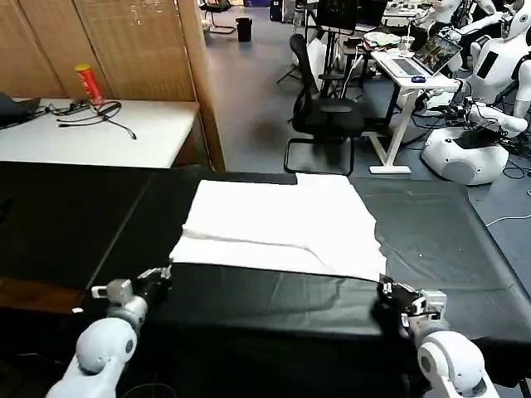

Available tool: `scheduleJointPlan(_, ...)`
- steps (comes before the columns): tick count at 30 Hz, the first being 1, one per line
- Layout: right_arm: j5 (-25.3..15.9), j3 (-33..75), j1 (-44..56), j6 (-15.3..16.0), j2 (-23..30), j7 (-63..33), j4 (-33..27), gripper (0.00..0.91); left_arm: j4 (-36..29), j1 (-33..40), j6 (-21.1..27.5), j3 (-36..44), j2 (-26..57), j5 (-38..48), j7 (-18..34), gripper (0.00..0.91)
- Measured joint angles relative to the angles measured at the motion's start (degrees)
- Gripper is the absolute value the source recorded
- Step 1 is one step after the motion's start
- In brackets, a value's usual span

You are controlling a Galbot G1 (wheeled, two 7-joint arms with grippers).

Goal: Fold and organize the clothes.

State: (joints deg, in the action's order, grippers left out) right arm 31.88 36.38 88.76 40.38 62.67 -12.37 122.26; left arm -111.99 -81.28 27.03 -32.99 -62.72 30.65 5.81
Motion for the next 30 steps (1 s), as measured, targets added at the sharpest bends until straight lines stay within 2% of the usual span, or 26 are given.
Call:
scheduleJointPlan(3,-0.07,0.95,2.89,1.68,-0.25,-0.62,2.84,0.000,-3.76,-3.48,0.47,-0.89,0.45,-0.19,0.64,0.000)
scheduleJointPlan(10,0.12,2.72,7.12,1.84,-0.04,-0.72,7.23,0.010,-10.83,-11.06,1.04,-2.91,1.40,-0.92,1.29,0.000)
scheduleJointPlan(11,0.13,2.74,7.43,1.84,0.04,-0.69,7.65,0.166,-11.56,-12.02,1.26,-3.13,1.45,-0.92,1.59,0.195)
scheduleJointPlan(12,0.13,2.75,7.74,1.84,0.09,-0.63,8.04,0.478,-12.28,-12.91,1.56,-3.35,1.41,-0.90,1.92,0.761)
scheduleJointPlan(13,0.12,2.87,8.10,1.84,0.10,-0.56,8.47,0.878,-12.86,-13.70,1.89,-3.59,1.27,-0.94,2.07,0.878)
scheduleJointPlan(20,0.36,4.11,8.64,1.84,-0.40,-1.11,12.03,0.878,-15.57,-16.55,3.12,-4.57,0.74,-2.14,2.03,0.878)
scheduleJointPlan(23,2.29,4.99,7.78,1.83,-0.81,-0.65,12.89,0.878,-16.35,-16.48,5.00,-5.19,0.43,-3.30,1.28,0.878)
scheduleJointPlan(27,2.51,4.80,4.10,1.83,-1.74,1.09,11.55,0.878,-17.63,-15.41,4.55,-6.21,0.73,-3.91,-1.05,0.878)
scheduleJointPlan(30,2.51,3.25,-1.90,-0.25,-2.49,1.55,8.12,0.878,-17.08,-12.08,4.89,-5.92,0.74,-1.19,1.29,0.878)
